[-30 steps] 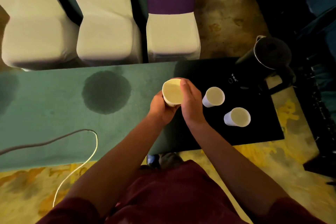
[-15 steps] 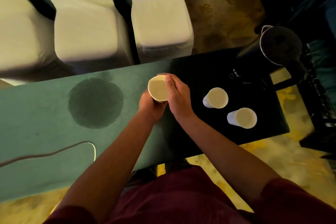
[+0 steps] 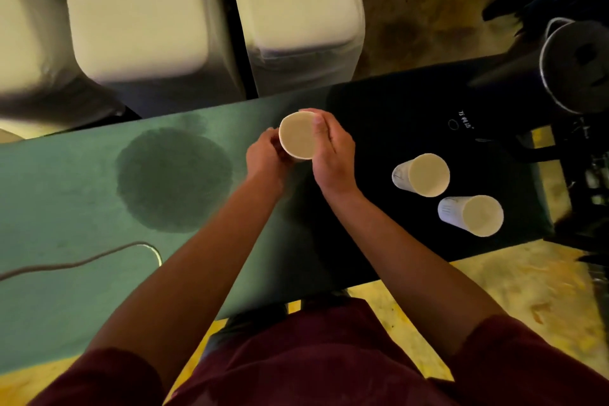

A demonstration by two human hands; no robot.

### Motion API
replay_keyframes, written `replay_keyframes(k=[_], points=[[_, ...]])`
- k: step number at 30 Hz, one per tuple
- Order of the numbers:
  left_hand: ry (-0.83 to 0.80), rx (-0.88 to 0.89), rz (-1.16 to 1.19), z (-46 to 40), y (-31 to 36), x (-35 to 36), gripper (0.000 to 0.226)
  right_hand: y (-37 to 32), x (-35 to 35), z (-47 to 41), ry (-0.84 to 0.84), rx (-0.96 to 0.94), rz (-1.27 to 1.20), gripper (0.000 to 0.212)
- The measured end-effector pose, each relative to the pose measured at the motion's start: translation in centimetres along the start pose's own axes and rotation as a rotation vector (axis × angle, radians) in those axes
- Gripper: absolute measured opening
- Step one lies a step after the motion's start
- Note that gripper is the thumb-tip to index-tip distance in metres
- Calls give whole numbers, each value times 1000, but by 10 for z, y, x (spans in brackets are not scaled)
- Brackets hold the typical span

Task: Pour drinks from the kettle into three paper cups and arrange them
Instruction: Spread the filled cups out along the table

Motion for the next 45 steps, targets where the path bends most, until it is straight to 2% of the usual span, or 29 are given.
replay_keyframes(k=[3,8,18,25,30,40,45], points=[[8,58,-89,-3,12,-10,33,7,4,-4,-9,16,28,32],[84,138,-152,-4,22,-29,33,18,10,-2,-20,40,44,33],[78,150,-180,6,20,-26,36,24,12,5,-89,97,90,33],[108,160,-199,14,16,-29,37,13,8,2,-61,201,-5,37],[123,158,-153,26,11,-36,31,-20,-15,-2,-49,137,16,40],[139,176,-42,59,-5,-57,28,-91,-57,-5,-18,-10,-79,38],[137,226,-20,80,-9,-57,29,-118,-78,-2,-5,-66,-167,44]])
Point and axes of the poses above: each hand's wrist, its own z-axis away from the middle knuckle, its own x-axis out of the palm, y = z × x, the point moved 9 cm from there along -z, towards the middle knuckle, and after that the axes turned 12 degrees about -x, right-handed, at the moved point
